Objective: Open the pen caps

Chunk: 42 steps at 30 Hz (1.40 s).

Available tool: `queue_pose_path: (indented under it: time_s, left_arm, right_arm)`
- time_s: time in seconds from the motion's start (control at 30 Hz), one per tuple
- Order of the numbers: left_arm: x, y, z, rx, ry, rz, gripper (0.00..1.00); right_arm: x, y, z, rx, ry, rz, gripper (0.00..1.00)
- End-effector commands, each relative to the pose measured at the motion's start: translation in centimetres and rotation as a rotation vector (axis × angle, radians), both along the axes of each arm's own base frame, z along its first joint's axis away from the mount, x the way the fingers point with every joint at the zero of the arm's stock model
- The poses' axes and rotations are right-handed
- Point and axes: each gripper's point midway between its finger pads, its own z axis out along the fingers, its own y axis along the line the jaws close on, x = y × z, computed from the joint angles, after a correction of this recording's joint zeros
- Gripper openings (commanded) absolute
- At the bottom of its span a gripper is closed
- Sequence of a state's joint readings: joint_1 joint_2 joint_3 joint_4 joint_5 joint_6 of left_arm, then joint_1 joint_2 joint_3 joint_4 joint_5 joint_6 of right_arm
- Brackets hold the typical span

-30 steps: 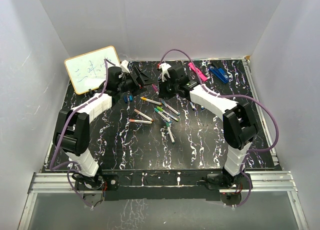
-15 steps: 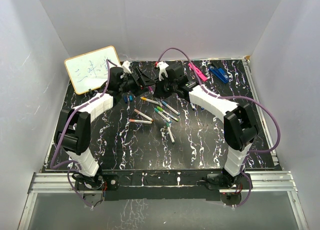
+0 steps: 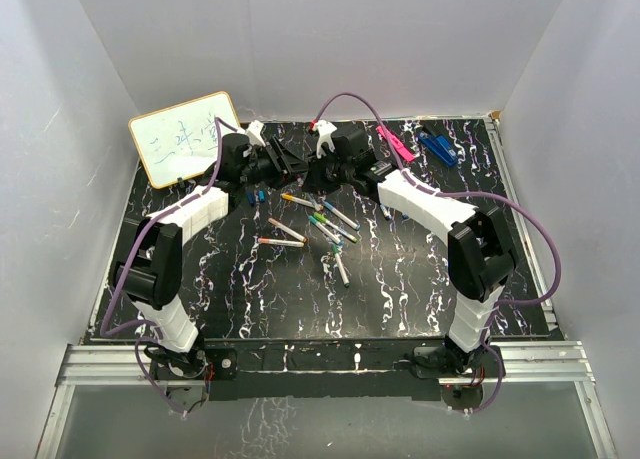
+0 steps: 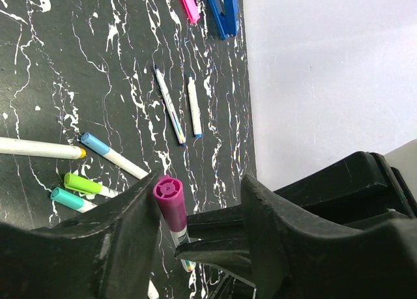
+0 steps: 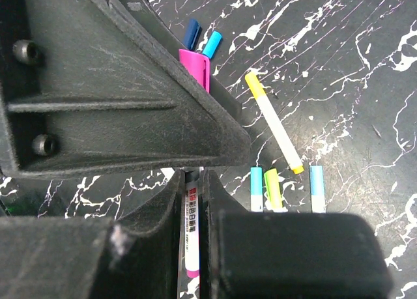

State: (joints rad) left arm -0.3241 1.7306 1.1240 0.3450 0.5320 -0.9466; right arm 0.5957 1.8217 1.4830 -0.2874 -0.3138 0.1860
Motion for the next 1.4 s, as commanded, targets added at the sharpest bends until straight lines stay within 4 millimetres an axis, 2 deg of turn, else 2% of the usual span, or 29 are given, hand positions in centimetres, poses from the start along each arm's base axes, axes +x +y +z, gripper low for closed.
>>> queue_pose_path:
  time_s: [0.0, 0.27, 0.43, 0.47, 0.5, 0.63, 0.67, 0.8, 1.1, 1.37]
  left_arm:
    - [0.3, -0.4, 0.9, -0.017, -0.034, -0.010, 0.45]
    - [0.3, -0.3, 0.7, -0.011, -0.030, -0.002, 0.24]
    - [0.3, -0.3, 0.5, -0.012, -0.024, -0.002, 0.00]
    - [0.3, -0.3, 0.5, -0.011, -0.024, -0.003, 0.00]
    - [0.3, -0.3, 0.6, -0.011, -0.026, -0.003, 0.00]
    - [0.3, -0.2, 0.8, -0.008, -0.029, 0.001, 0.00]
    - [0.3, -0.2, 0.9, -0.009, -0.032, 0.001, 0.00]
    - [0.3, -0.3, 1.3, -0.010, -0.038, -0.005, 0.00]
    - [0.5, -0.4, 2.5, -0.019, -0.066, -0.008, 0.00]
    - [0.4, -0.6, 3.1, -0.023, -0.075, -0.013, 0.00]
  right_arm:
    - [0.5, 1.0, 7.2, 0.118, -0.141, 0.014, 0.00]
    - [0.4, 0.9, 7.2, 0.115, -0.137, 0.007, 0.00]
    - [0.4, 0.9, 7.3, 0.115, -0.137, 0.005, 0.00]
    - [0.4, 0.8, 7.3, 0.115, -0.138, 0.004, 0.00]
    - [0.5, 0.8, 7.3, 0.112, -0.140, 0.003, 0.03]
    - [0.6, 0.6, 7.7, 0.100, -0.143, -0.007, 0.50]
    - [0.6, 0.6, 7.7, 0.097, -0.143, -0.007, 0.58]
    - [0.6, 0.7, 7.3, 0.091, -0.127, -0.006, 0.65]
    - [0.9, 1.0, 5.1, 0.055, -0.067, 0.000, 0.67]
    - [1.1, 1.4, 3.9, 0.050, -0.042, 0.013, 0.56]
